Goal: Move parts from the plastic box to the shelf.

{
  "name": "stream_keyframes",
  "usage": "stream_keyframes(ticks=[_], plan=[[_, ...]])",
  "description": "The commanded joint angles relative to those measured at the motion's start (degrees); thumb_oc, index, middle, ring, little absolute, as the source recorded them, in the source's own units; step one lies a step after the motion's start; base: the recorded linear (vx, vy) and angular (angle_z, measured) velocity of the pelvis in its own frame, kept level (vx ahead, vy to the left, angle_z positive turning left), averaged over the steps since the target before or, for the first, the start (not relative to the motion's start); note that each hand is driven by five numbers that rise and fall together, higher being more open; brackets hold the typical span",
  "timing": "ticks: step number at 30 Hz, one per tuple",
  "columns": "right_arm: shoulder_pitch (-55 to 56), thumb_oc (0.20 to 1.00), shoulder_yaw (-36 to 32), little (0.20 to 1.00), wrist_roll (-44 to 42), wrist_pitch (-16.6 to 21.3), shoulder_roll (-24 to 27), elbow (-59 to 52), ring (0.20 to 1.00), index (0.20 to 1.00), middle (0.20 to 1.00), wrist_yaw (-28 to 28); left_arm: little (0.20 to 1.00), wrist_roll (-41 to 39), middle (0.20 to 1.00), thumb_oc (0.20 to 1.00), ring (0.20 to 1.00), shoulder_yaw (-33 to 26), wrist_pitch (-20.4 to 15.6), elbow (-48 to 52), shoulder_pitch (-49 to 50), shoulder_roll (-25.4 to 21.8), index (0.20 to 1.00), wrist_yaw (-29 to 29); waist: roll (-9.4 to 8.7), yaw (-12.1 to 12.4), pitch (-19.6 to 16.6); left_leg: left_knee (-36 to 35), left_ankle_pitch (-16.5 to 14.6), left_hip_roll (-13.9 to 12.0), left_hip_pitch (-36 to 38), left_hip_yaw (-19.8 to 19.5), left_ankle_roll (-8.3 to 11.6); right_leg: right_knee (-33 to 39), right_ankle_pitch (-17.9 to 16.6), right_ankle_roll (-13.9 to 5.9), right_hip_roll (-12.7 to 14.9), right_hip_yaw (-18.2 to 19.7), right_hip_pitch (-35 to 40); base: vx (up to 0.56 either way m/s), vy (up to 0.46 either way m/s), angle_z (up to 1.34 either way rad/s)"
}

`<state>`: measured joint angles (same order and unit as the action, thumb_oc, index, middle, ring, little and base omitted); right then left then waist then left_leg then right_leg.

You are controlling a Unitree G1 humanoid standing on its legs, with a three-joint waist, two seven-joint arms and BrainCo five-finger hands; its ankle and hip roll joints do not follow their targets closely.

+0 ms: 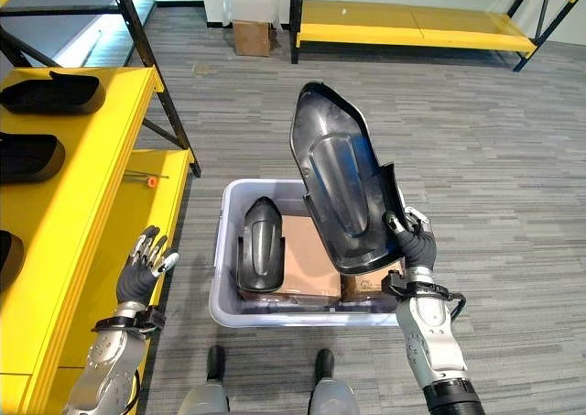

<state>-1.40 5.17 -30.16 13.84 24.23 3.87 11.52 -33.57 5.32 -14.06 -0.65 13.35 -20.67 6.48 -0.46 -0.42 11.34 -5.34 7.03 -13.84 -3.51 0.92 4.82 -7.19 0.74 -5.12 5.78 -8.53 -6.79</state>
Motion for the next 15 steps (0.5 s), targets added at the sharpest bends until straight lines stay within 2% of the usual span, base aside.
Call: stream_keyframes(ticks=[1,2,3,4,5,6,7,8,10,11,13,15], plan=[[-6.91,0.200,0.30,0.200,-1.93,3.46,0.39,-4.57,0.200,0.200,0.200,-0.94,1.000,0.67,1.000,1.000,1.000,-3.97,-2.41,5.62,-1.33,-2.01,1.000,-1.17,-1.63,2.44,-1.47,0.65,4.09,-4.89,-0.02,-4.38,3.64,-5.98,6.03,0.14,-2.46,1.52,-1.97,-0.14,-0.178,-0.03],[-7.53,0.200,0.32,0.200,-2.08,3.73,0.65,-4.03,0.200,0.200,0.200,-0.77,1.000,0.69,1.000,1.000,1.000,-3.74,-2.51,5.42,-1.73,-1.88,1.000,-1.20,-1.29,2.95,-1.60,0.34,6.65,-5.09,-1.76,-5.03,4.51,-4.85,5.87,0.48,-2.93,0.34,-1.74,-0.20,-0.169,0.07],[-7.39,0.200,-0.30,0.200,-1.73,3.73,1.33,-4.20,0.200,0.200,0.200,-0.07,1.000,1.96,1.000,1.000,1.000,-3.15,-2.54,5.19,-2.53,-1.86,1.000,-0.82,-1.15,3.10,-1.00,0.34,9.21,-4.08,-4.38,-3.11,4.18,-3.45,5.90,1.13,-2.07,-2.51,-0.82,-0.20,-0.127,0.42],[-7.21,0.200,-0.73,0.200,-1.69,3.82,1.81,-4.37,0.200,0.200,0.200,0.15,1.000,2.49,1.000,1.000,1.000,-2.99,-2.57,4.91,-2.89,-1.78,1.000,-0.82,-1.24,2.98,-0.61,0.50,9.24,-3.33,-4.95,-1.30,3.56,-2.88,5.49,1.31,-1.36,-3.97,-0.34,-0.21,-0.096,1.85],[-6.95,0.200,-1.12,0.200,-1.77,3.89,2.30,-4.59,0.200,0.200,0.200,0.19,1.000,2.55,1.000,1.000,1.000,-2.92,-2.63,4.69,-3.15,-1.55,1.000,-1.00,-1.55,2.82,-0.19,1.60,7.79,-3.00,-4.33,0.85,2.80,-2.21,4.80,1.42,-0.58,-4.85,0.02,-0.17,-0.079,2.58],[-6.45,0.200,-1.44,0.200,-1.74,3.85,2.53,-4.76,0.200,0.200,0.200,0.30,1.000,2.51,1.000,1.000,1.000,-2.70,-2.69,4.41,-3.50,-1.28,1.000,-1.39,-1.81,2.69,0.01,5.04,4.90,-2.50,-4.12,1.63,2.15,-1.19,3.88,1.42,0.26,-6.06,0.37,-0.19,-0.096,2.17],[-5.29,0.200,-2.43,0.200,-1.71,4.11,2.51,-5.63,0.200,0.200,0.200,0.11,1.000,2.23,1.000,1.000,1.000,-2.52,-2.89,4.49,-3.82,-0.69,1.000,-1.83,-2.36,2.44,0.21,11.66,0.05,-1.17,-3.50,1.42,1.43,-0.02,2.93,1.60,1.77,-7.41,1.04,-0.13,-0.062,1.04],[-5.25,0.200,-2.47,0.200,-1.71,4.10,2.51,-5.67,0.200,0.200,0.200,0.11,1.000,2.23,1.000,1.000,1.000,-2.50,-2.90,4.48,-3.83,-0.69,1.000,-1.83,-2.27,2.31,0.26,12.33,-0.35,-1.19,-3.84,1.15,1.41,0.01,2.95,1.56,1.75,-7.59,1.16,-0.08,-0.032,0.90],[-2.28,0.200,-4.03,0.200,-1.97,4.16,1.27,-6.66,0.200,0.200,0.200,0.14,1.000,2.00,1.000,1.000,1.000,-2.59,-2.48,4.39,-4.35,0.06,1.000,-2.15,-2.21,1.26,-0.57,16.28,-4.53,-0.52,-0.31,3.25,0.66,0.51,2.93,2.05,3.48,-11.70,2.71,-0.02,0.067,1.23],[-1.46,0.200,-4.12,0.200,-2.22,4.12,0.60,-6.70,0.200,0.200,0.200,0.21,1.000,2.29,1.000,1.000,1.000,-2.49,-2.50,4.44,-4.20,0.28,1.000,-1.92,-2.19,1.19,-0.85,17.05,-6.17,0.42,0.85,2.47,0.83,0.20,2.85,1.89,3.90,-12.09,2.79,0.04,0.143,0.76],[0.81,0.200,-5.38,0.200,-2.59,3.73,-0.36,-7.52,0.200,0.200,0.200,0.20,1.000,1.97,1.000,1.000,1.000,-2.70,-2.20,4.82,-3.24,0.74,1.000,-2.24,-1.44,0.57,-1.72,12.05,-8.15,1.28,3.44,3.65,0.17,-0.02,2.04,0.99,4.87,-13.63,3.68,0.08,0.178,1.09],[2.37,0.200,-6.80,0.200,-2.45,3.36,-0.68,-7.59,0.200,0.200,0.200,-0.02,1.000,1.96,1.000,1.000,1.000,-3.07,-1.88,5.02,-2.29,1.18,1.000,-2.49,-1.06,0.56,-2.51,8.17,-8.26,2.14,4.61,4.12,0.19,-0.32,1.24,0.14,6.37,-14.76,4.52,0.08,0.248,0.80]])
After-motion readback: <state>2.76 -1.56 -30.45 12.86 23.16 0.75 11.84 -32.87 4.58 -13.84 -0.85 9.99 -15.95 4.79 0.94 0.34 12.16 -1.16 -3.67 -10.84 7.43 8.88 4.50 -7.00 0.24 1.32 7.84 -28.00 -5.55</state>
